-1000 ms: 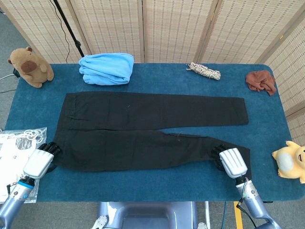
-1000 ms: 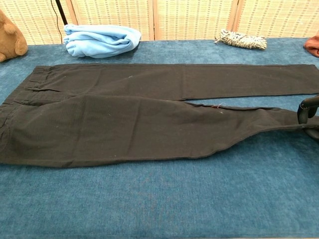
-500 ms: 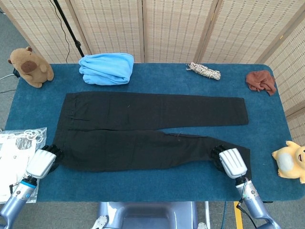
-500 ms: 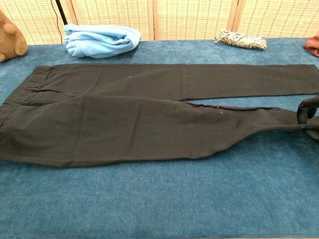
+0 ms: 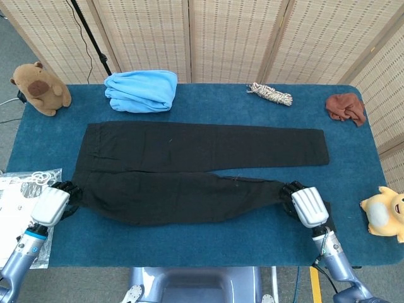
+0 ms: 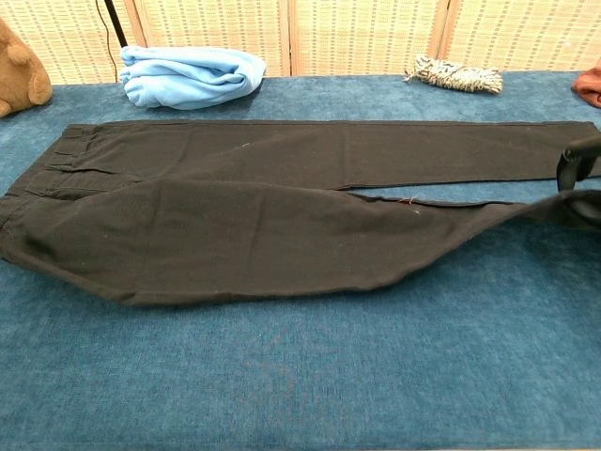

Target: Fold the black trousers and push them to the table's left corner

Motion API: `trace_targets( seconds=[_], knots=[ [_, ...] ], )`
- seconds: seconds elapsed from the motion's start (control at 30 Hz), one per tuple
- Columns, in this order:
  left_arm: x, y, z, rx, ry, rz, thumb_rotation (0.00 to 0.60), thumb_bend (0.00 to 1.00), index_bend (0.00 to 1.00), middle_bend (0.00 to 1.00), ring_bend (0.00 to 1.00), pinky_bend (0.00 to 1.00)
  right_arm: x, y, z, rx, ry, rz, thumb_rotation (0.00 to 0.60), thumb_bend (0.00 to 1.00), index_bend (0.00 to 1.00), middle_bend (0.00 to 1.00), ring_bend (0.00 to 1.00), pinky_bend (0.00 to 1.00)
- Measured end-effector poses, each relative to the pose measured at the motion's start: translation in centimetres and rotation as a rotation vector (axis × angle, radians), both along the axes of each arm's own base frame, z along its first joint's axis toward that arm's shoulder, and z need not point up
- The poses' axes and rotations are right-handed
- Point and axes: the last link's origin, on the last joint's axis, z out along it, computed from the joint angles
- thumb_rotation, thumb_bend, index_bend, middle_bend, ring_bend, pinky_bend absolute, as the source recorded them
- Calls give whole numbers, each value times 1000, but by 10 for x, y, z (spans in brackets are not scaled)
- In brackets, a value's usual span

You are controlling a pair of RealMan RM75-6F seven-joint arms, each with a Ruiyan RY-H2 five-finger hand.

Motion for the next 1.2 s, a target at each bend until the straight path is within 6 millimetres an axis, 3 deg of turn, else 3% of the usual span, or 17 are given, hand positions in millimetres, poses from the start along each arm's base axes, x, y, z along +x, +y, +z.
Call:
trace_targets(
  seconds=[0.27,0.6,0.8,1.2],
  knots=[
    [28,30,15,56,-44,35,600,402,692,646,421,502,12,-36,14,-14,41,-5,600,523,577,502,436,719],
    [67,95,41,140,27,147,600,402,710,661,430,504,26,-92,24,-8,68,-69,600,522,581,505,438,719],
    [75,130,42,143,98,206,600,399,710,661,430,504,27,-129,27,0,117,-117,600,523,582,505,438,718],
    [78,178,27,119,141,331,600,396,710,661,433,504,22,-190,27,6,223,-227,600,526,581,505,438,718]
  ],
)
